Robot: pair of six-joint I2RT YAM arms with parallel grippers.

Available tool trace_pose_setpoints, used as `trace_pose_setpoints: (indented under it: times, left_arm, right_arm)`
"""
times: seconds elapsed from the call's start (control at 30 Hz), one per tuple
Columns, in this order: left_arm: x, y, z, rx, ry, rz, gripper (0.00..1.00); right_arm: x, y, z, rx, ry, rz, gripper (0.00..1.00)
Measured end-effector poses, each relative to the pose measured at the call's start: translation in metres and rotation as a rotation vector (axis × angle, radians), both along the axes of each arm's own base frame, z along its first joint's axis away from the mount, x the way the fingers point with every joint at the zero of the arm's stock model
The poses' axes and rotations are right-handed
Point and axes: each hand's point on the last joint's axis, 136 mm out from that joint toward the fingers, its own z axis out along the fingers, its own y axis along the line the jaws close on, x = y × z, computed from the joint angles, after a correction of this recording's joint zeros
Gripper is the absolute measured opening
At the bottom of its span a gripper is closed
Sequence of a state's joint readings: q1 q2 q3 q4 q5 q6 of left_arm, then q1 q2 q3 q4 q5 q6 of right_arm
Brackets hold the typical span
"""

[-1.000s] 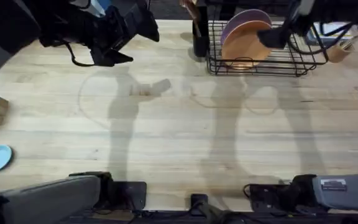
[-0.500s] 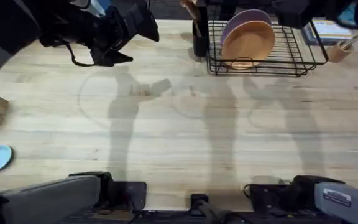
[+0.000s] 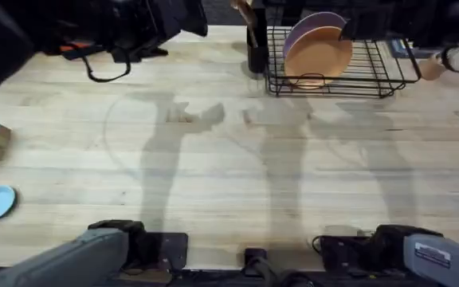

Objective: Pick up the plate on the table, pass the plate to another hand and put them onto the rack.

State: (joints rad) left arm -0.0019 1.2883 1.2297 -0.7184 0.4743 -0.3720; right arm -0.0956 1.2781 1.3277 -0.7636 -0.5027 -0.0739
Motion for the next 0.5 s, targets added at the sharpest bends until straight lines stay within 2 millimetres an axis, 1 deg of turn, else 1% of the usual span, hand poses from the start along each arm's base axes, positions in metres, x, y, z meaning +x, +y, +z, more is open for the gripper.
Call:
trace_pose_setpoints:
  times: [0.13,0.2,0.3,0.37,0.5]
  left_arm:
    - [-0.014,0.003,0.029,0.043,-0.107,-0.002,0.995]
    - [-0.021,0.005,0.042,0.058,-0.153,0.003,0.995]
    - [-0.029,0.006,0.057,0.068,-0.204,0.004,0.996]
    - [-0.033,0.006,0.063,0.07,-0.225,0.004,0.995]
    - [-0.036,0.006,0.066,0.072,-0.237,0.003,0.995]
  right_arm:
    - [-0.01,-0.012,-0.015,-0.045,0.083,-0.068,0.998]
    - [-0.014,-0.019,-0.017,-0.075,0.1,-0.103,0.998]
    - [-0.019,-0.025,-0.011,-0.105,0.082,-0.136,0.998]
    - [-0.022,-0.028,-0.005,-0.117,0.059,-0.151,0.998]
    - [-0.026,-0.03,0.002,-0.129,0.035,-0.164,0.998]
